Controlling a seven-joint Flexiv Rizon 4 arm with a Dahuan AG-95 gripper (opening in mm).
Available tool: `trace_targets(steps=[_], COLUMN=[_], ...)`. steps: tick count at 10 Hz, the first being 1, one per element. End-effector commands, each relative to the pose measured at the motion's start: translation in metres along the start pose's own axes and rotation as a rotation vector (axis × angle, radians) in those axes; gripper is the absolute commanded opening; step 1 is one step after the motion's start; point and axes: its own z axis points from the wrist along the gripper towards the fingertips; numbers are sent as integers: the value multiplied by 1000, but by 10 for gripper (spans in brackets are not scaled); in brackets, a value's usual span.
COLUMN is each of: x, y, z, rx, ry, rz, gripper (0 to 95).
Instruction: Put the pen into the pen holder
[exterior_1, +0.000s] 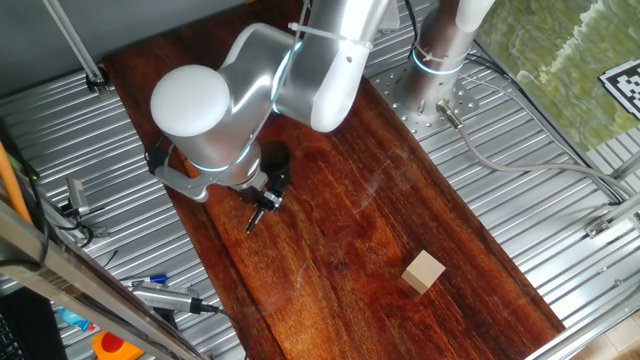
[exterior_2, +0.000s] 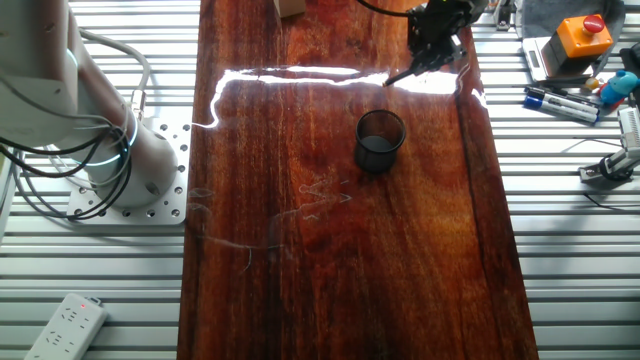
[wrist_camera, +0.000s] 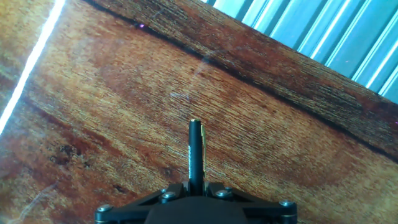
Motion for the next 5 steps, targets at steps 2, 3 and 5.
trace_targets(steps=[2, 3, 5], x=[17, 23, 36], y=[-9, -12, -24], z=[-7, -9, -8], rx=[-9, -12, -26], ry=[31, 43, 96], rz=[-31, -42, -76], gripper=[0, 0, 0])
